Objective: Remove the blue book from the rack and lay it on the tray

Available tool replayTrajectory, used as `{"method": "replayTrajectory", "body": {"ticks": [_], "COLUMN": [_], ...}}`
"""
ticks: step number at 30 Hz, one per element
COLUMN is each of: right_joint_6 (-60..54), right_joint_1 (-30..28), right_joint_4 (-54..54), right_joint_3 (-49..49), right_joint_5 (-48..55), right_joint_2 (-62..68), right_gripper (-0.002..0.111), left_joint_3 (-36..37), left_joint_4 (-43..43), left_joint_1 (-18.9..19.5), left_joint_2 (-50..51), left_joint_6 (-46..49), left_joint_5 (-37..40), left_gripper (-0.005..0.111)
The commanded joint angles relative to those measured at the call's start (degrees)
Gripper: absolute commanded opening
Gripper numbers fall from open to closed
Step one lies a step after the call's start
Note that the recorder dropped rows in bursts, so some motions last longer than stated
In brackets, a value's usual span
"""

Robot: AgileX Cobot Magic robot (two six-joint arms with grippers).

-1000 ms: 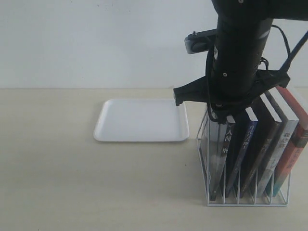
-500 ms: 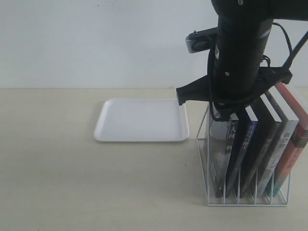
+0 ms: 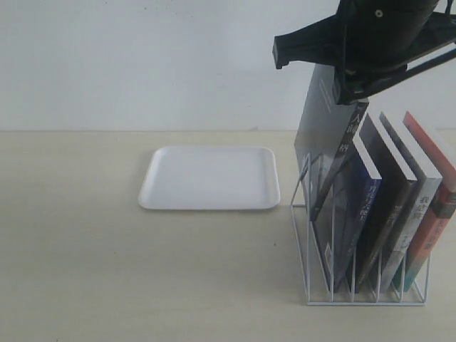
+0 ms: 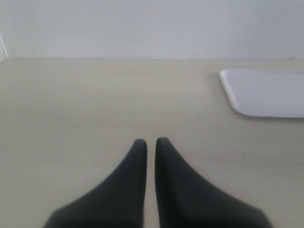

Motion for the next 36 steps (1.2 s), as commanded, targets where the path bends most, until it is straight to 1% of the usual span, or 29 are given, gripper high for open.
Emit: {"method": "replayTrajectory", "body": {"ticks": [1,29,36], "right_joint_6": [-0.62,-0.74,-0.74], "right_joint_1": [-0.01,-0.01,-0.01], "right_joint_4": [0.24,0.38,0.38], "right_joint_3": [-0.57,-0.57,5.22], "right_joint_5": [-0.79,-0.79,-0.79], "right_joint_2": [-0.37,-0.37,-0.37], "right_gripper": [0.000,0.000,0.000], "left_joint_3": [0.22,0.22,0.22], "left_joint_4": [0.12,0.12,0.12], "left_joint_1": [-0.46,-0.46,-0.46], "left_joint_2": [-0.13,-0.13,-0.13], "left_joint_6": [0.12,0.12,0.12], "left_joint_5": [-0.35,-0.35,-0.35], "left_gripper": [0.006,0.006,0.006]}}
